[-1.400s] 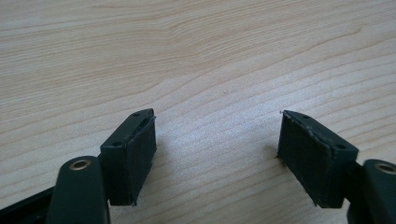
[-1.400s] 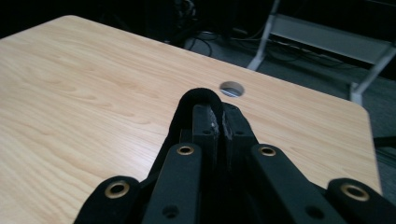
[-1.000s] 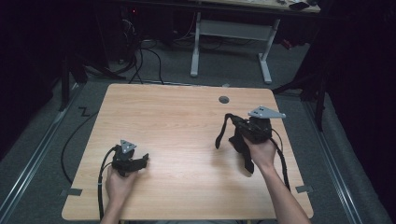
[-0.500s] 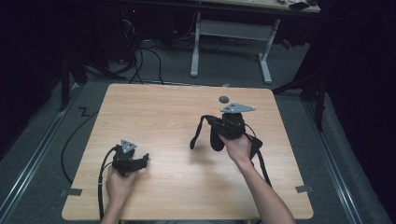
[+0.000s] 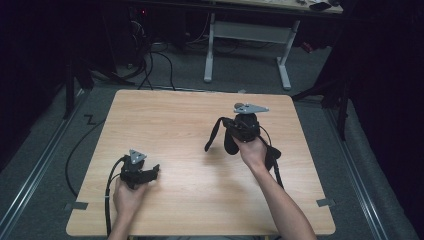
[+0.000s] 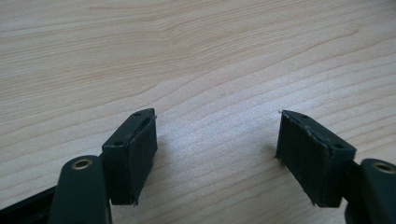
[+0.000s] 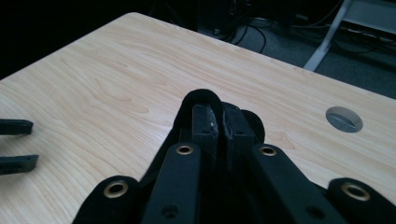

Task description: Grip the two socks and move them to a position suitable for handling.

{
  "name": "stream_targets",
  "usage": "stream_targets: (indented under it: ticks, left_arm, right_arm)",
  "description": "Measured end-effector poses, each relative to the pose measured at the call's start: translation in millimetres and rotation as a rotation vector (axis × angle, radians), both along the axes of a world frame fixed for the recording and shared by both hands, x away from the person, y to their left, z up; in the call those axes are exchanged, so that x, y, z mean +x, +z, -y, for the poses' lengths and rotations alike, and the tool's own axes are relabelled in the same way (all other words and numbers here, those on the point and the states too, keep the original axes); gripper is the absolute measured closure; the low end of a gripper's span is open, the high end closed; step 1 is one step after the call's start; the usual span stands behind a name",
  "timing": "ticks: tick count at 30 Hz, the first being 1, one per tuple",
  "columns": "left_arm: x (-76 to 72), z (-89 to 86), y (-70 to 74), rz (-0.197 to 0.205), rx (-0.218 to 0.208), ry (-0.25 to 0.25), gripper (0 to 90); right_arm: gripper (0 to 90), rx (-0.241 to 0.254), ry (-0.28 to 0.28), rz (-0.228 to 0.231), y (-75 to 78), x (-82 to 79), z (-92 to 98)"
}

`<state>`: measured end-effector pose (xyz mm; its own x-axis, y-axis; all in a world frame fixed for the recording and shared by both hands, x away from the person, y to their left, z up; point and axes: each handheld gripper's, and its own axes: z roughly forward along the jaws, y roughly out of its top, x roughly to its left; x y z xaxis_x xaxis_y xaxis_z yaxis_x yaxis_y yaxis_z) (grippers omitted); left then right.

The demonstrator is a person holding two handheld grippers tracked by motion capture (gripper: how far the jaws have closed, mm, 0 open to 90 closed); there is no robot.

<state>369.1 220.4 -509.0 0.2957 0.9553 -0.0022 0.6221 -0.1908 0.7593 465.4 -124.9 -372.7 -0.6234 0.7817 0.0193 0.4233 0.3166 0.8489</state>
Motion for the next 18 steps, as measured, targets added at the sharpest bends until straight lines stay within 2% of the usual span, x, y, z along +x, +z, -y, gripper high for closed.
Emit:
stream_targets:
  ticks: [4, 5, 6, 9, 13, 14, 16, 17, 18]
  left_arm:
    - [-0.1, 0.0, 0.0, 0.0, 0.0, 0.0, 29.1]
    - [-0.1, 0.0, 0.1, -0.001, 0.001, 0.0, 29.1]
    - [-0.1, 0.0, 0.1, -0.001, 0.001, 0.0, 29.1]
    - [0.1, 0.0, 0.1, 0.0, -0.001, 0.001, 29.6]
    - [2.7, 2.6, 0.2, 0.003, -0.001, 0.008, 31.1]
    - [6.0, 7.1, 1.1, -0.001, 0.002, 0.011, 33.2]
    - [8.2, 10.7, 2.5, -0.01, 0.005, 0.007, 35.2]
    - [12.8, 20.3, 5.4, -0.023, 0.002, -0.008, 40.9]
    - [12.8, 20.3, 5.4, -0.023, 0.002, -0.008, 42.8]
  right_arm:
    - [85.8, -0.04, -0.003, -0.036, -19.8, 1.5, 0.4]
    - [85.6, -0.05, -0.004, -0.057, -29.3, -1.6, 2.5]
    - [85.6, -0.05, -0.004, -0.057, -29.3, -1.6, 2.5]
    - [84.4, -0.071, 0.009, -0.087, -48.3, -13.9, 6.5]
    - [83.1, -0.072, 0.011, -0.101, -59.4, -22.2, 9.8]
    - [82.8, -0.075, 0.009, -0.107, -67.0, -27.7, 11.0]
    - [82.8, -0.075, 0.011, -0.118, -70.5, -30.1, 10.9]
    - [83.0, -0.093, 0.017, -0.116, -77.3, -34.2, 9.8]
    - [83.0, -0.094, 0.02, -0.119, -80.5, -36.1, 9.2]
